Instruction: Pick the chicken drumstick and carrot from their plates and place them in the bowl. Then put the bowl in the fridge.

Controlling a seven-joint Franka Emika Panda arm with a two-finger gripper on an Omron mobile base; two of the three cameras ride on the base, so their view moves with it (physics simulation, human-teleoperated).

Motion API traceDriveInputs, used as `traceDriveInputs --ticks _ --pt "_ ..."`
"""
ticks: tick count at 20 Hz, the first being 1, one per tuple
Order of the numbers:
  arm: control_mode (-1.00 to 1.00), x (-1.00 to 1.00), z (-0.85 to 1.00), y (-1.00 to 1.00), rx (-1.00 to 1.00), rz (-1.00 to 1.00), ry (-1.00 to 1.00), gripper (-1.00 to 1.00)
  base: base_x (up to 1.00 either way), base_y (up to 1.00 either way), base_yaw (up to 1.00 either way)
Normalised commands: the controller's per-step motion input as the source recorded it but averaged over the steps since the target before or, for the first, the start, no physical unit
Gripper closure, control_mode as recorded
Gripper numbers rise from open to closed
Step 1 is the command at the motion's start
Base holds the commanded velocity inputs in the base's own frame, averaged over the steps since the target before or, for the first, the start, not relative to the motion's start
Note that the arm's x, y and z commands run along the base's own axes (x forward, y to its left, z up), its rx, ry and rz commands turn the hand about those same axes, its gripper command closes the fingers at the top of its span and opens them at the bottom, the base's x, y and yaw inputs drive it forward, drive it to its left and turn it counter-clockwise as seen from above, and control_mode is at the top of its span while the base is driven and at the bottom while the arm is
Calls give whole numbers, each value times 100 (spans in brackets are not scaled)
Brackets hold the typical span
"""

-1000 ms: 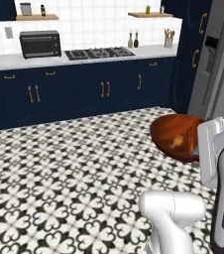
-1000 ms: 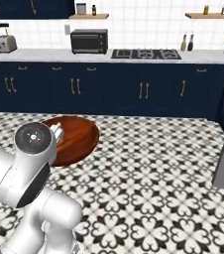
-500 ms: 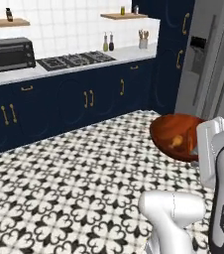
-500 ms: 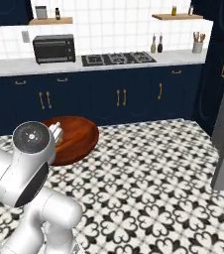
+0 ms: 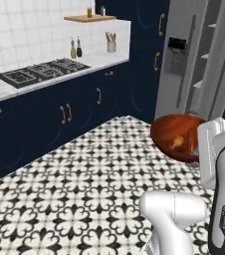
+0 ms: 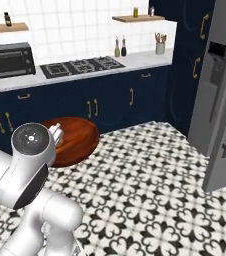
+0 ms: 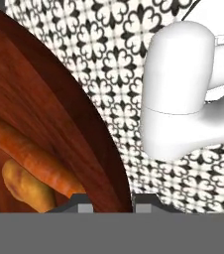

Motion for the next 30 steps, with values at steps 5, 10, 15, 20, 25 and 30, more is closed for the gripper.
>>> traceDriveInputs --ticks 5,10,15,20,25,30 --pt "100 0 0 0 0 0 0 100 100 100 -46" --pt "100 0 0 0 0 0 0 100 100 100 -52" --pt "100 0 0 0 0 0 0 100 100 100 -50" --pt "100 0 0 0 0 0 0 100 100 100 -49" --pt "100 0 0 0 0 0 0 100 100 98 -49" --pt "100 0 0 0 0 0 0 100 100 87 -47"
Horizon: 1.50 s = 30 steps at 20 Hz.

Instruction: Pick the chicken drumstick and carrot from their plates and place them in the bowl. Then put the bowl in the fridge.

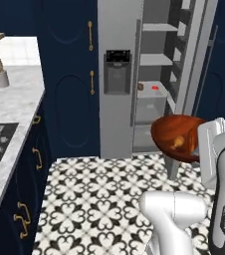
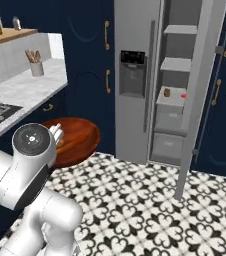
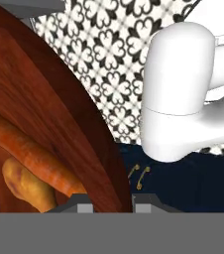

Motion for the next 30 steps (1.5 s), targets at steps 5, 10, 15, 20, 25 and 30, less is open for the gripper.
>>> traceDriveInputs --ticks 5,10,15,20,25,30 --pt "100 0 0 0 0 0 0 100 100 38 -47" --pt "100 0 0 0 0 0 0 100 100 18 -43" --pt "100 0 0 0 0 0 0 100 100 29 -39" --pt "100 0 0 0 0 0 0 100 100 59 -34" --pt "100 0 0 0 0 0 0 100 100 25 -30" --pt "100 0 0 0 0 0 0 100 98 15 -22"
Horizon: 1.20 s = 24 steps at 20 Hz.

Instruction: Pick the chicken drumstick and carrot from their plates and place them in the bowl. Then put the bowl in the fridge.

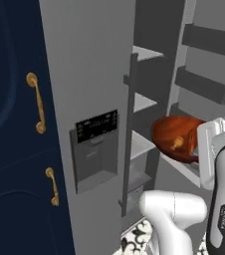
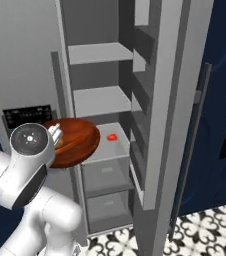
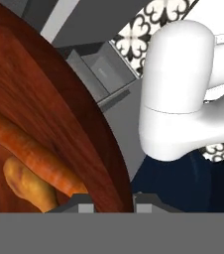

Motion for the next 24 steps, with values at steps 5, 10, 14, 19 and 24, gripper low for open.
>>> traceDriveInputs --ticks 5,10,14,19,24 --pt "100 0 0 0 0 0 0 100 50 -41 -4" --pt "100 0 0 0 0 0 0 100 35 -22 0" --pt "100 0 0 0 0 0 0 100 66 0 0" --pt "100 0 0 0 0 0 0 100 66 -17 0" --pt "100 0 0 0 0 0 0 100 7 -16 8"
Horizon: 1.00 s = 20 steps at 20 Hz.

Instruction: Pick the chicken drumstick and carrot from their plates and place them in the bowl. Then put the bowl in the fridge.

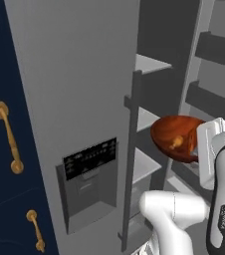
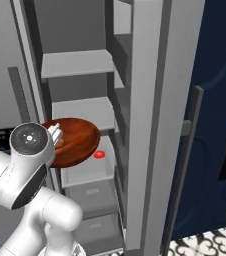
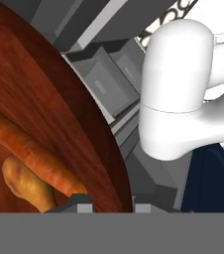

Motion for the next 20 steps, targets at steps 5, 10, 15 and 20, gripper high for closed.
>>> traceDriveInputs --ticks 5,10,15,20 --pt "100 0 0 0 0 0 0 100 20 -21 15" --pt "100 0 0 0 0 0 0 100 22 0 8" --pt "-100 30 0 0 0 1 -14 100 16 0 3" --pt "-100 74 0 6 -3 0 -12 100 0 0 0"
